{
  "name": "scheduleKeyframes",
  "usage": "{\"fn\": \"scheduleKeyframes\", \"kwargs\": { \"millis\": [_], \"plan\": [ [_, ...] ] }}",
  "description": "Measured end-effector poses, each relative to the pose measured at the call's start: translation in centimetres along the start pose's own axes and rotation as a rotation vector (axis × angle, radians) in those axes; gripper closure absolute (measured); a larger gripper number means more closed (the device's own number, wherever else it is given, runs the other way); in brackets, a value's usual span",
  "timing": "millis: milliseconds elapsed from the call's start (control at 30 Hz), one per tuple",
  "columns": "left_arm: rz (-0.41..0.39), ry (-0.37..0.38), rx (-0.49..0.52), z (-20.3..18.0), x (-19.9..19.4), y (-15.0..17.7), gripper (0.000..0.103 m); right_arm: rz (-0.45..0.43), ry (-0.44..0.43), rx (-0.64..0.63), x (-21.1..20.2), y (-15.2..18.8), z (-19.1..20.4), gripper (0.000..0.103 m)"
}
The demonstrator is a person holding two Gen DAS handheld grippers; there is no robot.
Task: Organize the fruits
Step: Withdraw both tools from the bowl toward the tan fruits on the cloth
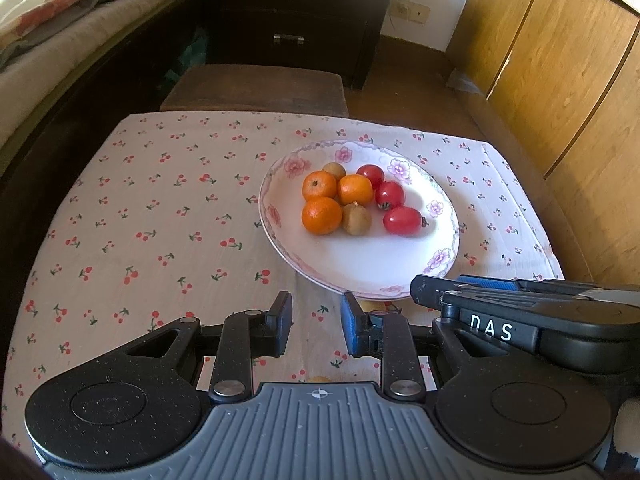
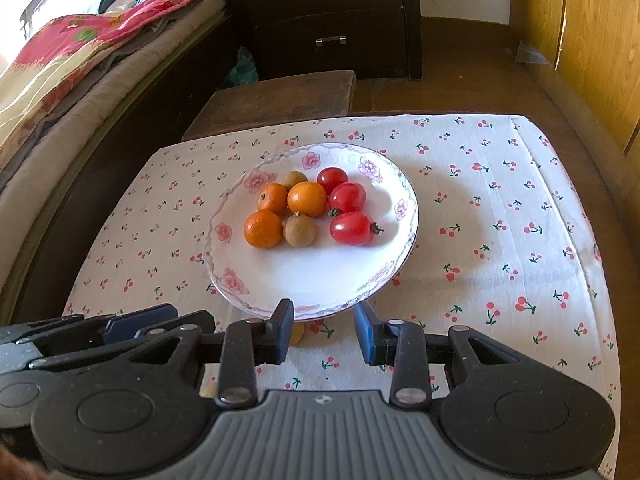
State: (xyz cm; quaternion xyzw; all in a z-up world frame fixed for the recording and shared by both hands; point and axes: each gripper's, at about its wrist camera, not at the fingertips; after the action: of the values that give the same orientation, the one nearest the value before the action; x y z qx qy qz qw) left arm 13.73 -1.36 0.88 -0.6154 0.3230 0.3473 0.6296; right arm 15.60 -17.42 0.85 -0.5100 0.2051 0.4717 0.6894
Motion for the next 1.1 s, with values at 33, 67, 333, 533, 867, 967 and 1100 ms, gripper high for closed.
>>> {"fn": "scheduleKeyframes", "kwargs": {
  "millis": [33,67,333,533,867,967,1100],
  "plan": [
    [0.000,-0.001,0.002,0.0,0.0,0.1,0.069,0.001,0.000,0.001,0.0,0.1,0.0,0.068],
    [0.001,-0.001,0.003,0.0,-0.1,0.1,0.069,0.004,0.000,0.003,0.0,0.1,0.0,0.068],
    [0.016,0.005,0.020,0.2,-0.2,0.9,0.069,0.039,0.000,0.008,0.4,0.8,0.0,0.068],
    [0.049,0.017,0.023,0.4,-0.1,1.7,0.067,0.072,0.002,0.006,0.8,1.5,0.0,0.068],
    [0.109,0.049,0.040,0.5,0.8,2.9,0.061,0.073,0.017,0.048,0.4,1.8,-0.8,0.068],
    [0.117,0.049,0.049,0.3,1.0,3.1,0.060,0.078,0.015,0.048,0.6,1.8,-0.7,0.068],
    [0.132,0.050,0.075,-0.3,1.4,3.5,0.059,0.083,0.014,0.047,0.9,1.8,-0.5,0.067]
  ]
}}
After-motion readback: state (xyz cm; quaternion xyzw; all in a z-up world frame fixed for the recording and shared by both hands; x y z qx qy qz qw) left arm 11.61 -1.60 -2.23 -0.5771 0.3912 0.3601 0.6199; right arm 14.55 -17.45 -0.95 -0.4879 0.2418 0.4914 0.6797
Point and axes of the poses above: each gripper's, at about its wrist camera, not at the fingertips, and x roughly the way its jaws point, z to its left, y to its underside, and after that the axes turned 12 degrees about -y, right-handed
